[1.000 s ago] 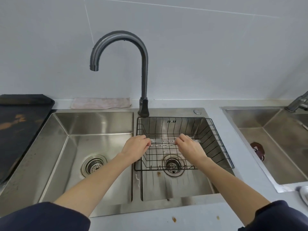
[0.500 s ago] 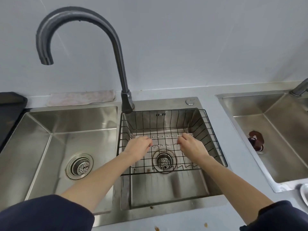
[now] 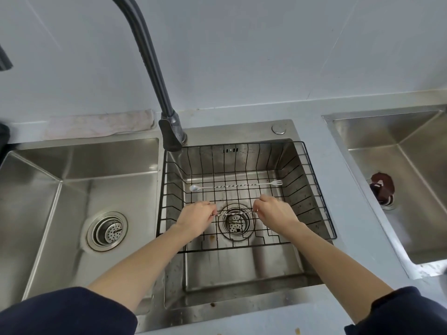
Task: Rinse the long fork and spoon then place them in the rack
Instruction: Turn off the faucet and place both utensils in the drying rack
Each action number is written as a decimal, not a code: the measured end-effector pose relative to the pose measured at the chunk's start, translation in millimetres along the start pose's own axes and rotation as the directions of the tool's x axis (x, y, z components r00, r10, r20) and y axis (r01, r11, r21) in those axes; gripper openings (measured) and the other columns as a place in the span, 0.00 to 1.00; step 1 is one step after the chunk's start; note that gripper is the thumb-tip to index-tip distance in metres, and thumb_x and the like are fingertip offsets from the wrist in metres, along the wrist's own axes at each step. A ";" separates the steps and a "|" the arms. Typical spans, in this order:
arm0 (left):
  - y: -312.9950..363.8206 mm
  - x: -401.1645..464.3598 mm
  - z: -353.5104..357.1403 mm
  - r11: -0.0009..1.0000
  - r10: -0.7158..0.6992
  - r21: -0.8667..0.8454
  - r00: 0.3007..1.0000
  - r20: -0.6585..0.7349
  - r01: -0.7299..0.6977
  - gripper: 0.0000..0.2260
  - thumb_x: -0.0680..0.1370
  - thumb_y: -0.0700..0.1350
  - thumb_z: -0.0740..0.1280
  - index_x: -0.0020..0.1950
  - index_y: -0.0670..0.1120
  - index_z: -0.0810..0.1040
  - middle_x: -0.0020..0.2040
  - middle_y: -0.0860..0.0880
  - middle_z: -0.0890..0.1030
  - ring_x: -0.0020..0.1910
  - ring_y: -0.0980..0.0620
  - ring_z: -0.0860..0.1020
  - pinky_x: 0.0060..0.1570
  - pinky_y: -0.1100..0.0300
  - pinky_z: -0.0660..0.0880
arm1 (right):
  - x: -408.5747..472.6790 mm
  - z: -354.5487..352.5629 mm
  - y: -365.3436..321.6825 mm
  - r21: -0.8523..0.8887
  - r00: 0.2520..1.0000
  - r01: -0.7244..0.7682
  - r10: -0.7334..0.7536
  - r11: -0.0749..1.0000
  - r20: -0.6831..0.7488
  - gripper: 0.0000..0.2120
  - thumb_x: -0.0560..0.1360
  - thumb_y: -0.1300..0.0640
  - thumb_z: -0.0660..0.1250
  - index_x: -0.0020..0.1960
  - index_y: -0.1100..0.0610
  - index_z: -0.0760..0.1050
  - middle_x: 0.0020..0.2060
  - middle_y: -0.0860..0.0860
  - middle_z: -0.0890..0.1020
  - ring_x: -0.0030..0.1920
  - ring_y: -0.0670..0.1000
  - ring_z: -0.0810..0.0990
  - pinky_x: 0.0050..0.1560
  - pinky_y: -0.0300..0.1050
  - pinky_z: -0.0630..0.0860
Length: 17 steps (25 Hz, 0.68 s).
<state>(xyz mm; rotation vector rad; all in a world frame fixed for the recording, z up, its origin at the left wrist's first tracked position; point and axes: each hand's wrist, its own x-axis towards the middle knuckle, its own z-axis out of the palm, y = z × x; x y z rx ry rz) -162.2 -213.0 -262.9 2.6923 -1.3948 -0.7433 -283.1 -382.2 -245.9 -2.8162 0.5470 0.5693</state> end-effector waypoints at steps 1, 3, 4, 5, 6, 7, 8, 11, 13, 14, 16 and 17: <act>0.3 0.2 -0.9 1.000 -0.006 0.000 1.000 -0.002 0.006 0.10 0.79 0.42 0.58 0.57 0.45 0.74 0.58 0.48 0.78 0.56 0.48 0.76 0.53 0.52 0.76 | 1.1 -0.2 -0.7 -0.001 1.000 -0.002 0.002 1.000 0.006 0.13 0.79 0.61 0.55 0.59 0.57 0.74 0.59 0.54 0.76 0.60 0.58 0.75 0.53 0.52 0.75; 0.0 0.8 -1.9 1.000 -0.004 0.004 1.000 -0.004 0.004 0.10 0.79 0.42 0.58 0.57 0.45 0.74 0.58 0.48 0.78 0.56 0.48 0.76 0.52 0.53 0.76 | 2.4 -0.3 -1.8 -0.006 1.000 -0.006 0.007 1.000 0.008 0.13 0.79 0.61 0.55 0.59 0.57 0.74 0.59 0.54 0.76 0.61 0.57 0.74 0.53 0.51 0.75; -0.3 1.1 -1.7 1.000 -0.001 0.000 1.000 -0.007 0.001 0.10 0.79 0.42 0.57 0.57 0.45 0.74 0.58 0.48 0.77 0.56 0.48 0.76 0.52 0.53 0.76 | 2.9 0.1 -1.7 -0.006 1.000 -0.008 0.008 1.000 0.004 0.13 0.79 0.62 0.55 0.60 0.57 0.74 0.59 0.54 0.76 0.61 0.57 0.74 0.53 0.51 0.74; 0.4 0.8 -2.8 1.000 0.001 -0.005 1.000 0.001 -0.001 0.10 0.79 0.42 0.57 0.58 0.45 0.74 0.58 0.48 0.77 0.57 0.48 0.76 0.53 0.53 0.76 | 3.0 -0.7 -2.1 -0.009 1.000 -0.010 0.010 1.000 0.012 0.13 0.79 0.62 0.55 0.60 0.57 0.74 0.59 0.54 0.76 0.61 0.57 0.74 0.54 0.51 0.74; 0.4 0.5 -3.0 1.000 0.000 -0.010 1.000 0.000 0.000 0.10 0.79 0.42 0.57 0.58 0.45 0.74 0.58 0.48 0.77 0.57 0.48 0.76 0.53 0.53 0.76 | 3.6 -0.5 -2.4 -0.013 1.000 -0.010 0.010 1.000 0.011 0.13 0.79 0.62 0.55 0.60 0.57 0.74 0.59 0.54 0.76 0.61 0.56 0.74 0.54 0.51 0.74; 0.0 -0.5 -4.0 1.000 -0.002 -0.014 1.000 0.007 0.003 0.10 0.79 0.42 0.57 0.58 0.45 0.74 0.58 0.47 0.77 0.57 0.48 0.76 0.53 0.52 0.76 | 3.5 -1.2 -3.7 -0.019 1.000 -0.011 0.012 1.000 0.019 0.13 0.79 0.62 0.56 0.60 0.57 0.74 0.59 0.54 0.76 0.61 0.57 0.74 0.55 0.51 0.74; -1.1 -0.9 -4.2 1.000 -0.002 -0.022 1.000 0.000 0.002 0.10 0.79 0.42 0.57 0.58 0.45 0.74 0.58 0.47 0.77 0.57 0.47 0.76 0.53 0.52 0.76 | 3.9 -1.3 -4.7 -0.024 1.000 -0.011 0.012 1.000 0.016 0.13 0.79 0.61 0.56 0.60 0.57 0.74 0.59 0.54 0.76 0.61 0.57 0.74 0.55 0.51 0.74; -2.2 -4.1 -6.7 0.999 -0.005 -0.046 1.000 -0.004 0.004 0.11 0.79 0.41 0.57 0.57 0.45 0.75 0.58 0.47 0.78 0.55 0.46 0.77 0.52 0.52 0.76 | 1.9 -3.3 -8.1 -0.047 1.000 -0.010 0.011 0.999 0.016 0.13 0.79 0.60 0.56 0.60 0.57 0.74 0.59 0.55 0.76 0.61 0.57 0.74 0.57 0.51 0.73; -3.3 -6.3 -7.2 0.998 -0.008 -0.061 1.000 -0.002 0.007 0.11 0.79 0.41 0.56 0.57 0.45 0.75 0.58 0.47 0.78 0.55 0.46 0.78 0.53 0.53 0.77 | 0.9 -4.8 -9.9 -0.058 1.000 -0.014 0.015 0.998 0.022 0.13 0.79 0.59 0.56 0.60 0.57 0.74 0.59 0.55 0.76 0.61 0.57 0.74 0.59 0.51 0.72; -3.9 -7.3 -7.6 0.998 -0.005 -0.064 1.000 -0.011 0.004 0.11 0.79 0.41 0.56 0.57 0.44 0.75 0.58 0.46 0.78 0.54 0.46 0.78 0.53 0.53 0.77 | 0.7 -6.4 -10.7 -0.068 1.000 -0.013 0.014 0.998 0.016 0.13 0.79 0.59 0.56 0.60 0.57 0.74 0.59 0.55 0.76 0.61 0.57 0.74 0.59 0.50 0.72; -2.0 -11.0 -9.0 0.998 0.011 -0.060 0.999 -0.039 -0.013 0.11 0.79 0.41 0.56 0.58 0.44 0.75 0.59 0.46 0.78 0.54 0.46 0.78 0.54 0.53 0.77 | -1.6 -9.9 -14.1 -0.071 1.000 -0.005 0.004 0.997 -0.013 0.13 0.79 0.58 0.57 0.60 0.57 0.74 0.59 0.55 0.76 0.61 0.57 0.74 0.59 0.50 0.71; -1.4 -12.2 -11.6 0.999 0.012 -0.051 0.999 -0.053 -0.014 0.11 0.79 0.42 0.57 0.58 0.44 0.74 0.59 0.46 0.78 0.55 0.46 0.78 0.55 0.53 0.76 | -2.0 -11.9 -15.5 -0.069 1.000 -0.008 0.006 0.998 -0.023 0.13 0.79 0.58 0.57 0.61 0.57 0.73 0.60 0.55 0.76 0.62 0.57 0.74 0.60 0.50 0.71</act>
